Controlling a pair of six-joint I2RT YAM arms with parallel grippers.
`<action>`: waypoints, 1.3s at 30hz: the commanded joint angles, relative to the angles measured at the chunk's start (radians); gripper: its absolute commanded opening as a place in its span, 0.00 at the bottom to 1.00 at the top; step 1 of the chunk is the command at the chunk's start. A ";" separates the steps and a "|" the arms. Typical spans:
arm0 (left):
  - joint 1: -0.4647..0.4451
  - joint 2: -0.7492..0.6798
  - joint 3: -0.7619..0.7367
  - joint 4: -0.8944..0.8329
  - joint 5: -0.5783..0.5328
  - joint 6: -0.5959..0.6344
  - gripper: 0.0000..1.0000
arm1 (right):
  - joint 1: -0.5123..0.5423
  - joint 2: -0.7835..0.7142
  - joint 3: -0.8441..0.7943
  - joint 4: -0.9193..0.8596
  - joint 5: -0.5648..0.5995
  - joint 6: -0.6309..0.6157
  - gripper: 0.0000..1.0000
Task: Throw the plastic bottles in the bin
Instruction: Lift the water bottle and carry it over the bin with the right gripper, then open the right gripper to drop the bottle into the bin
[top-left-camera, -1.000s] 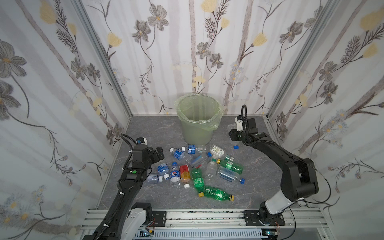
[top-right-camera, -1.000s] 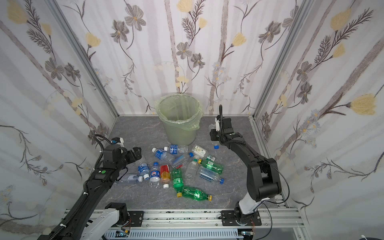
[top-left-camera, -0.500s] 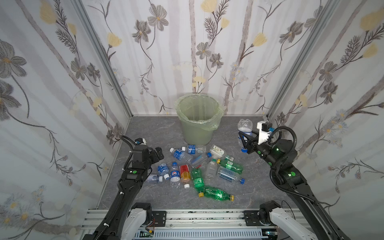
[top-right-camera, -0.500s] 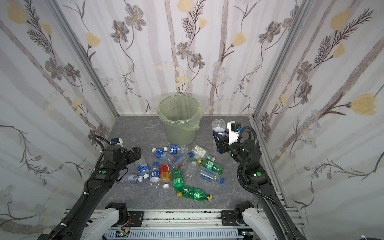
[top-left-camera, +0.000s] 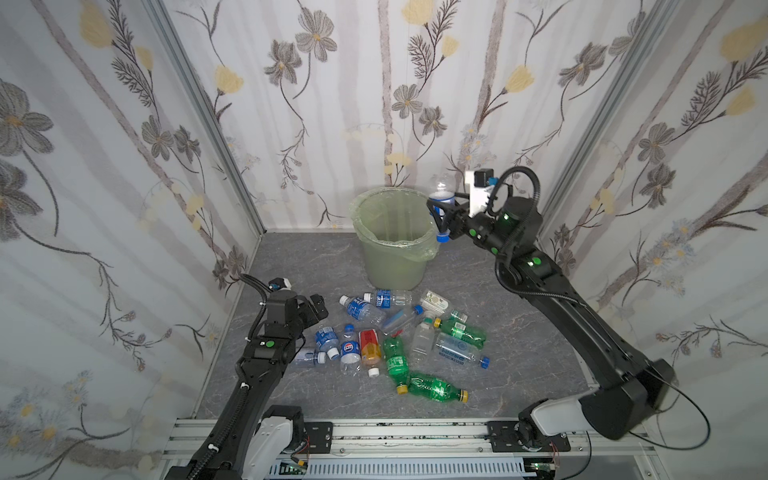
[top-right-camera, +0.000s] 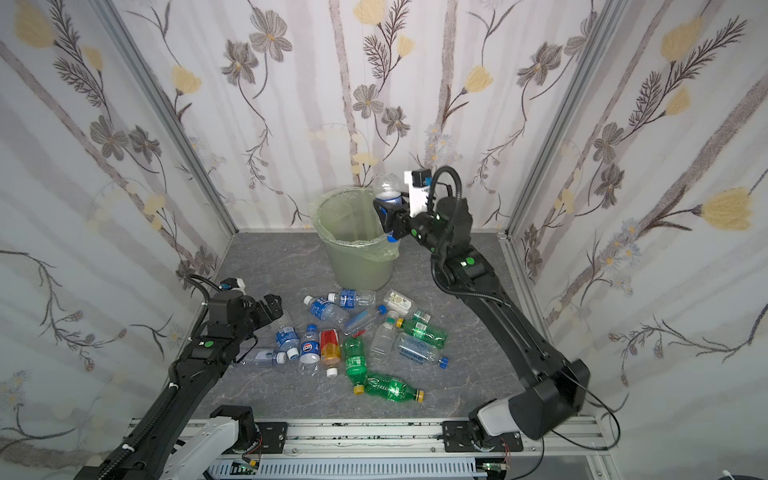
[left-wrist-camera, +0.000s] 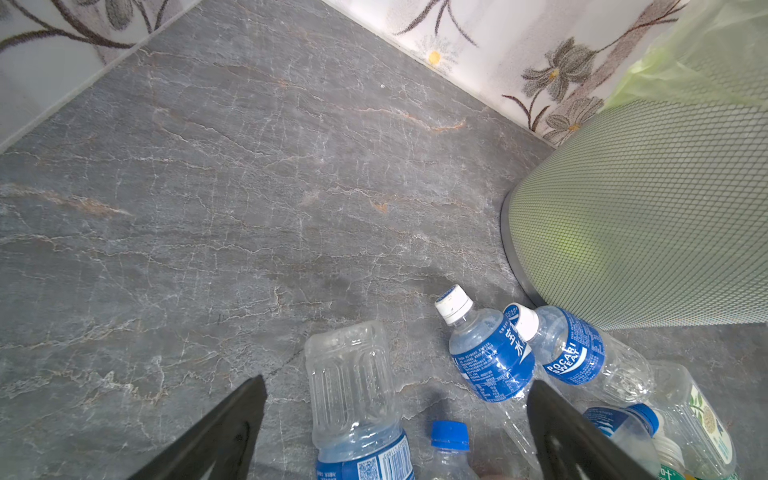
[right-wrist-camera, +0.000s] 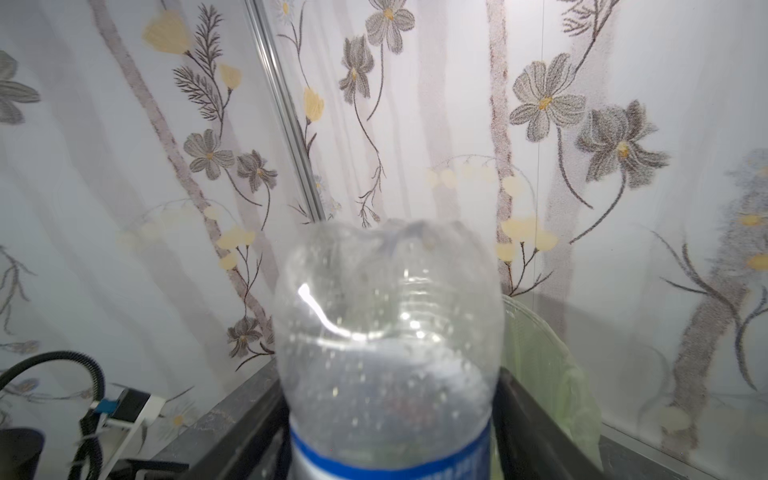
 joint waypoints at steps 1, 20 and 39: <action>0.001 0.006 -0.002 0.018 0.009 -0.019 1.00 | 0.012 0.169 0.203 -0.199 -0.002 0.043 0.76; -0.037 0.120 -0.042 0.017 0.045 -0.090 1.00 | -0.015 -0.389 -0.484 -0.113 0.094 0.045 0.91; -0.096 0.435 -0.023 0.097 -0.059 -0.131 0.79 | -0.039 -0.629 -0.867 -0.087 0.166 0.127 0.91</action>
